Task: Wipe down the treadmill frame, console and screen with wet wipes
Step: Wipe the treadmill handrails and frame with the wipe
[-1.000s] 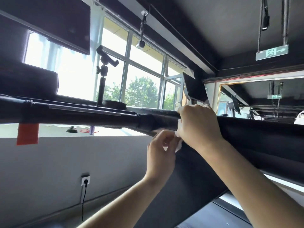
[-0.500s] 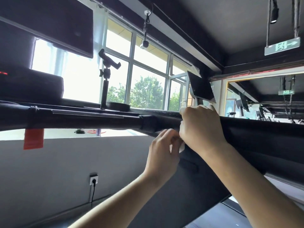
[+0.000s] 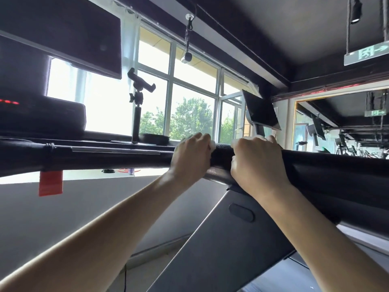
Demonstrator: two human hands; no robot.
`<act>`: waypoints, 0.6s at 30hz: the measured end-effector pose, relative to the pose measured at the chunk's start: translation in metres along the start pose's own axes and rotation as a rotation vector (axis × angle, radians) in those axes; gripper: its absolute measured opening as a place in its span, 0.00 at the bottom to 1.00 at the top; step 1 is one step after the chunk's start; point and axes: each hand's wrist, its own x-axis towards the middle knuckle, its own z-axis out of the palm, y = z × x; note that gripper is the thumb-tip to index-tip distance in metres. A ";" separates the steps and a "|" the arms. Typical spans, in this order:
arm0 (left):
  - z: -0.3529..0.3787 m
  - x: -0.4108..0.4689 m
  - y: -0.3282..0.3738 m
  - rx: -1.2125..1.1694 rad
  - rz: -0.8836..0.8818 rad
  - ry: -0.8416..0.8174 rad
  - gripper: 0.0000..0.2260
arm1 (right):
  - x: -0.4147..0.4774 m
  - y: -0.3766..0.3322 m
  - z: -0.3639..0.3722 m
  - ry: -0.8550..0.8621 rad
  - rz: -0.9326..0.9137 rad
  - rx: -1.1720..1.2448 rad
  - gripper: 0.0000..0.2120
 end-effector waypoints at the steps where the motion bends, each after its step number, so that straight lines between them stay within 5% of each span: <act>1: -0.001 -0.010 0.008 -0.061 0.033 0.002 0.08 | 0.000 0.001 0.000 -0.002 0.000 0.001 0.10; 4: 0.003 -0.047 0.038 -0.280 0.141 -0.008 0.05 | 0.002 0.003 0.001 -0.009 -0.006 -0.010 0.09; 8: 0.013 -0.058 0.040 -0.238 0.217 0.018 0.04 | 0.001 0.005 0.000 -0.035 -0.018 -0.025 0.06; 18: 0.004 0.004 0.026 -0.182 -0.133 -0.056 0.08 | 0.004 0.002 -0.006 -0.032 -0.007 0.012 0.09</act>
